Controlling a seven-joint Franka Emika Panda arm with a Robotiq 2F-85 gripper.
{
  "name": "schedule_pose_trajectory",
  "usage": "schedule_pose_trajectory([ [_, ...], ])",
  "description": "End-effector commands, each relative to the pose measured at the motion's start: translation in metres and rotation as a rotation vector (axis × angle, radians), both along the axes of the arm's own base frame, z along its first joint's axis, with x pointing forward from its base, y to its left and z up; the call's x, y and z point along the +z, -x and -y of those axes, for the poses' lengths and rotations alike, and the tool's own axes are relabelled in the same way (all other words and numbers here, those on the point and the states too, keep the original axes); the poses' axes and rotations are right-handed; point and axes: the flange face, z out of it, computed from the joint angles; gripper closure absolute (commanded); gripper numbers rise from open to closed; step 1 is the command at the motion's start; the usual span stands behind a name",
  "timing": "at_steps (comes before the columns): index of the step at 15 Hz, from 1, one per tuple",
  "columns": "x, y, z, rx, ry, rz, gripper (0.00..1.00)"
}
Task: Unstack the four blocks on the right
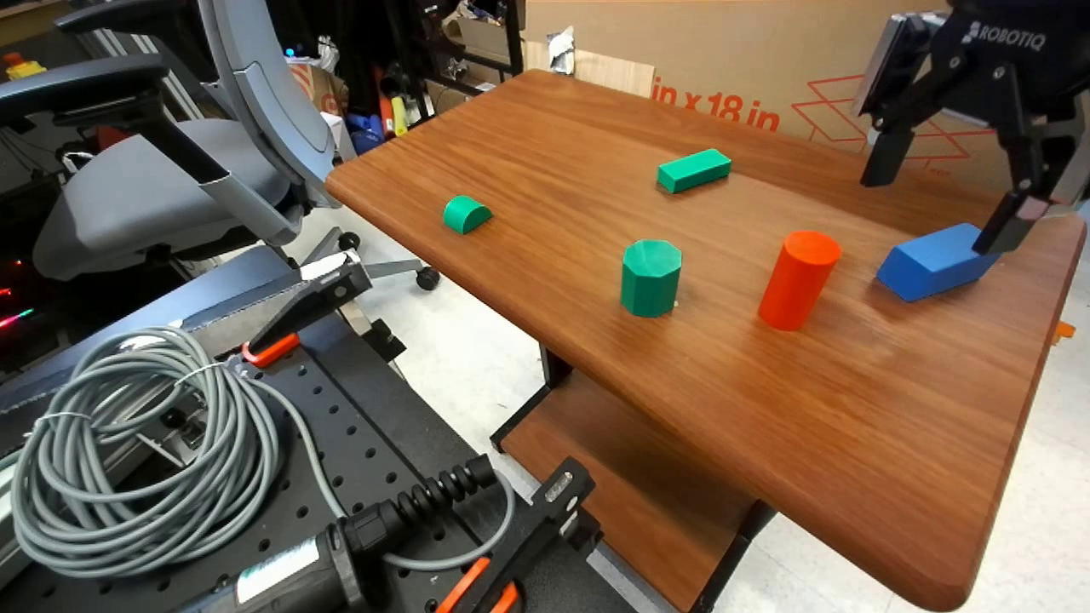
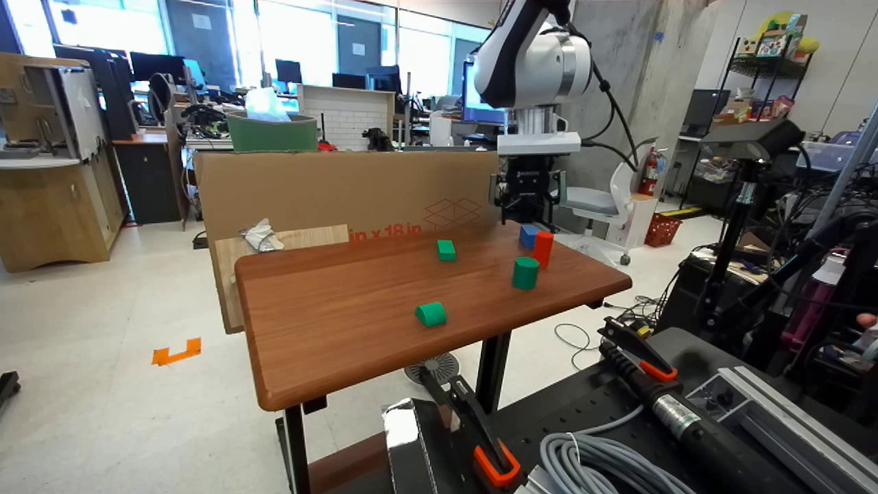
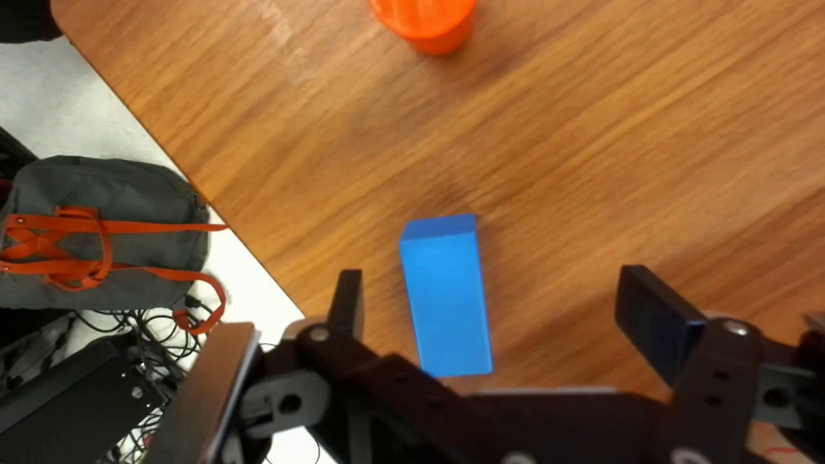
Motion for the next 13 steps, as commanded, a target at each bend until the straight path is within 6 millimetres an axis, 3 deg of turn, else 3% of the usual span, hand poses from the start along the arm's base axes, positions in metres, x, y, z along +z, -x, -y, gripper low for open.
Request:
schedule_pose_trajectory([
  [1, 0.058, 0.014, -0.003, 0.078, -0.004, -0.002, 0.00],
  [5, 0.122, 0.030, -0.013, 0.178, 0.122, -0.024, 0.00],
  [9, 0.180, 0.055, -0.028, 0.208, 0.105, 0.040, 0.00],
  [10, 0.156, 0.030, -0.020, 0.186, 0.116, 0.041, 0.00],
  [13, 0.180, 0.047, -0.025, 0.189, 0.106, 0.061, 0.00],
])
